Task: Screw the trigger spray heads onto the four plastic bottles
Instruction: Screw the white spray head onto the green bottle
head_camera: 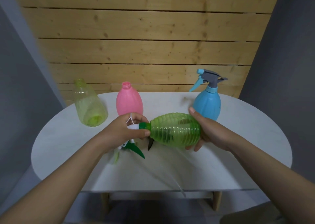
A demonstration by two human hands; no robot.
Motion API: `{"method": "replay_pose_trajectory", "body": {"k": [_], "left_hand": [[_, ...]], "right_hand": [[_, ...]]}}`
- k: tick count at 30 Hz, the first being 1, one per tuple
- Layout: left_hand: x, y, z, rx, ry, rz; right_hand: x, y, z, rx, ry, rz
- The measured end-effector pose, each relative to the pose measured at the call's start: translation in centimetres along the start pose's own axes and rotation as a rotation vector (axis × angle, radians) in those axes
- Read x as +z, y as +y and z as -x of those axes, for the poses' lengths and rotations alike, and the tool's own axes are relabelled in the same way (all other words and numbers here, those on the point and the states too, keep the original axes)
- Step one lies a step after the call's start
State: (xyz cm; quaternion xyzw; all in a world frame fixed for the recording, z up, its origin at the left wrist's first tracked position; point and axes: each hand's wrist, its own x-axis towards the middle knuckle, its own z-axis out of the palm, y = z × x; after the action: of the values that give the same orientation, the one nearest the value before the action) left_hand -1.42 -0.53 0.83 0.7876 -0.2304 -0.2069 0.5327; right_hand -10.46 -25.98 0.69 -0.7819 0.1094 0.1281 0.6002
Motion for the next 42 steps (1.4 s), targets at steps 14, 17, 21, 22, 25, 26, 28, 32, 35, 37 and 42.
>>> {"method": "replay_pose_trajectory", "body": {"k": [14, 17, 21, 22, 25, 26, 28, 32, 35, 37, 42], "left_hand": [[-0.1, 0.3, 0.1, -0.05, -0.04, 0.032], [0.1, 0.1, -0.1, -0.054, -0.011, 0.043], [-0.2, 0.0, -0.4, -0.072, 0.003, 0.068], [-0.2, 0.0, -0.4, -0.072, -0.006, 0.057], [-0.1, 0.0, -0.4, -0.055, -0.034, 0.042], [0.1, 0.0, -0.4, -0.053, -0.044, 0.04], [0.2, 0.0, -0.4, -0.058, -0.051, 0.028], [0.0, -0.2, -0.5, -0.049, -0.034, 0.063], [-0.1, -0.2, -0.6, -0.054, -0.026, 0.059], [0.0, 0.0, -0.5, -0.038, -0.057, 0.075], [-0.1, 0.0, -0.4, -0.031, -0.062, 0.119]], "right_hand": [[-0.4, -0.8, 0.6, -0.136, 0.051, 0.118], [-0.5, -0.7, 0.7, -0.097, -0.004, 0.124], [-1.1, -0.8, 0.9, -0.243, 0.008, 0.002], [-1.1, -0.8, 0.9, -0.258, 0.016, -0.008], [-0.6, -1.1, 0.8, -0.221, 0.075, 0.017], [-0.6, -1.2, 0.8, -0.191, 0.084, 0.049], [-0.7, -1.0, 0.6, -0.132, 0.047, 0.084], [-1.2, -0.7, 0.8, -0.181, 0.003, -0.012], [-1.2, -0.9, 0.8, -0.231, 0.048, -0.02], [-0.5, -1.2, 0.8, -0.186, 0.072, 0.021], [-0.2, -0.7, 0.4, -0.081, 0.018, -0.016]]}}
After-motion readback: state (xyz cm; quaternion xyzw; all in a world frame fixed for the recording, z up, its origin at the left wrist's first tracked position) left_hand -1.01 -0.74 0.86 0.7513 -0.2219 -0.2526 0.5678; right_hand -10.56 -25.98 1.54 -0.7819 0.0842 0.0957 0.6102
